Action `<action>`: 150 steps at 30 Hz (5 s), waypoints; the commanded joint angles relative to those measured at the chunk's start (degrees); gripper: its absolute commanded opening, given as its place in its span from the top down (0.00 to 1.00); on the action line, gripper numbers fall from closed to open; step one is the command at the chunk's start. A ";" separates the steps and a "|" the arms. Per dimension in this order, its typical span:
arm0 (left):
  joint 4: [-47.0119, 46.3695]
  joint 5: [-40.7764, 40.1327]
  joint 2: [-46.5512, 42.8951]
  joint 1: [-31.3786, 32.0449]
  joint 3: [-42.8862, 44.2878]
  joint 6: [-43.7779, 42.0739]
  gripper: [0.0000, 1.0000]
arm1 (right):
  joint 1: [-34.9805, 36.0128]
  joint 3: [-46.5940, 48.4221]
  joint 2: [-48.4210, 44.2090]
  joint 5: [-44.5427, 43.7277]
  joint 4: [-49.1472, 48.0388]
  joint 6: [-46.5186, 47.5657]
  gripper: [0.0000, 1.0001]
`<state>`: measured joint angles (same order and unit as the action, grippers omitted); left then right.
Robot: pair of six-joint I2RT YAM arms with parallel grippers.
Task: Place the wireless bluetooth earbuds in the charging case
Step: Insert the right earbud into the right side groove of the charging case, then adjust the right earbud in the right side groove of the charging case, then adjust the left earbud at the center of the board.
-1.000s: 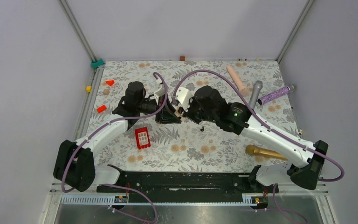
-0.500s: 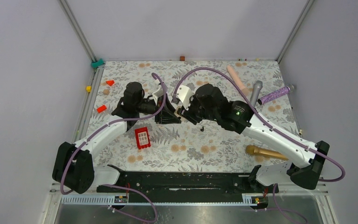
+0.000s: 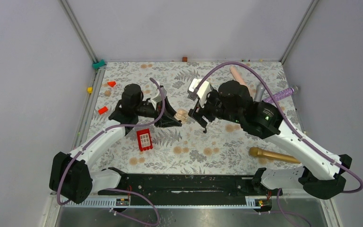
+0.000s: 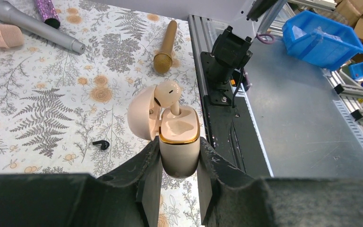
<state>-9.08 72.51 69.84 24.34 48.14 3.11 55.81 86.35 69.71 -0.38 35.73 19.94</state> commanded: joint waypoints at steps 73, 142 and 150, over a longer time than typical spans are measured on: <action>14.26 9.39 -5.60 0.18 2.51 -17.66 1.00 | -0.36 -4.37 4.42 3.51 -2.56 2.74 0.24; 65.83 9.16 -25.03 -34.60 2.23 -66.20 1.00 | -8.40 44.10 71.51 43.27 13.71 -23.98 0.12; 65.82 9.26 -25.15 -34.96 2.04 -66.34 1.00 | -8.44 45.84 72.99 34.03 11.04 -25.23 0.11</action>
<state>57.39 78.65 45.36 -10.07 50.15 -61.47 47.57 128.73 144.59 38.33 48.49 -4.58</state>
